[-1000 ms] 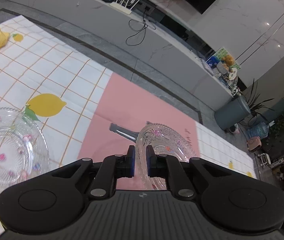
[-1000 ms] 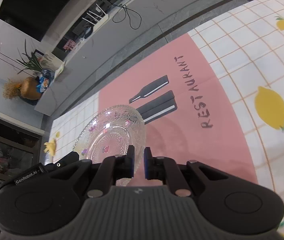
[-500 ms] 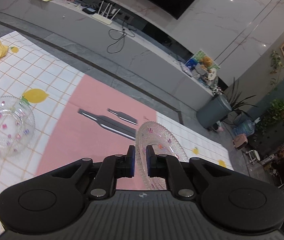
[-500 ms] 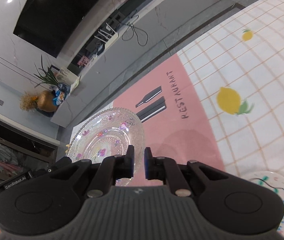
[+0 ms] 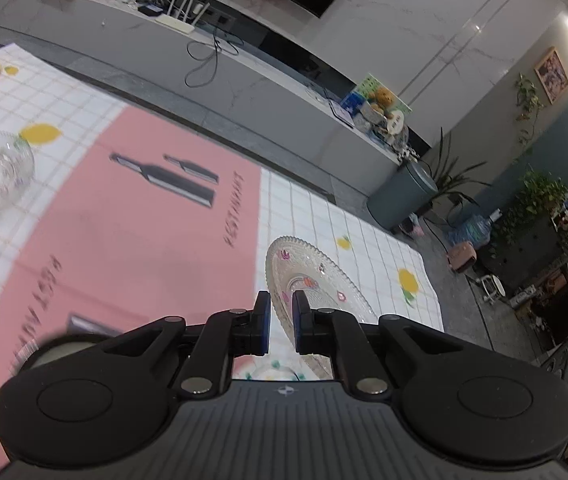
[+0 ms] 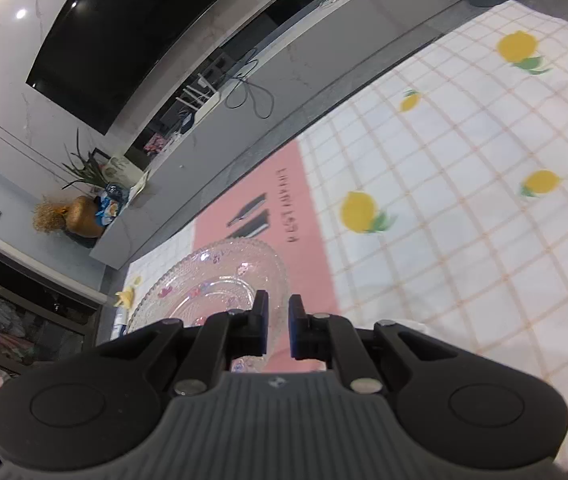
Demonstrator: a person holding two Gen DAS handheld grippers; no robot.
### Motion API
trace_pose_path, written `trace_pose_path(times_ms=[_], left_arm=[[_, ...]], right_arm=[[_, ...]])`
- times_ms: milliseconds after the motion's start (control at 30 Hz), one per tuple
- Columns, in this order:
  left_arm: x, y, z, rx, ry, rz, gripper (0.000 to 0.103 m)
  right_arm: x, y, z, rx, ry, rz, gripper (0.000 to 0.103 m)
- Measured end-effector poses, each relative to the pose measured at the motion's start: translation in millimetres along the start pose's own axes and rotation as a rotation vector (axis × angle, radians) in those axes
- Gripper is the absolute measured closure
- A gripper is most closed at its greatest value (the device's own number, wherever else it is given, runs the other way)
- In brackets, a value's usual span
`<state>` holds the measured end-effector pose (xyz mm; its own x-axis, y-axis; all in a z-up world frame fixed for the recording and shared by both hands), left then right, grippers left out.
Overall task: Organize plates and bowls
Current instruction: 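Carry the glass plate with the left gripper and lower it onto the painted plate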
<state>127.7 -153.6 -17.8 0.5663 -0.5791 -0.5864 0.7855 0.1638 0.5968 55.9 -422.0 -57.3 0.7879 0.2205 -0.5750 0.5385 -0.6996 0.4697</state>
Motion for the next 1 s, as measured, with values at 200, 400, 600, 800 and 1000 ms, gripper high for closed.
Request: trace_pose_path(times_ms=[200, 400, 600, 800, 1000], left_arm=[[10, -34, 14, 0.010, -0.001, -0.036, 0.091], [23, -69, 23, 0.034, 0.036, -0.077, 0.091], [32, -98, 24, 0.066, 0.108, -0.090, 0.091], [39, -109, 24, 0.092, 0.169, -0.084, 0.091], [45, -117, 21, 0.109, 0.226, -0.080, 0.091]], right_arm=[[-18, -8, 34, -0.011, -0.041, 0.003, 0.095], [-25, -12, 59, -0.026, -0.078, -0.003, 0.096], [-19, -25, 77, -0.051, -0.107, -0.017, 0.097], [-5, -39, 94, -0.037, -0.120, -0.043, 0.096], [7, -46, 94, -0.072, -0.138, -0.058, 0.096]])
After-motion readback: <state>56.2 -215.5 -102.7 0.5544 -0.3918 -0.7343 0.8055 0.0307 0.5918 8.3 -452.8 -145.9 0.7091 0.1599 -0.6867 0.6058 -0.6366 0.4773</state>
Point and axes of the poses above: each gripper's, at about its wrist camera, not at the fingertips, and x roughly the way its jaws point, z to its right, y to its top, the point moved 3 cm from there along x, roughly the way its jaws point, and after that the axes turned 3 degrees about z, right-handed, at the moved point
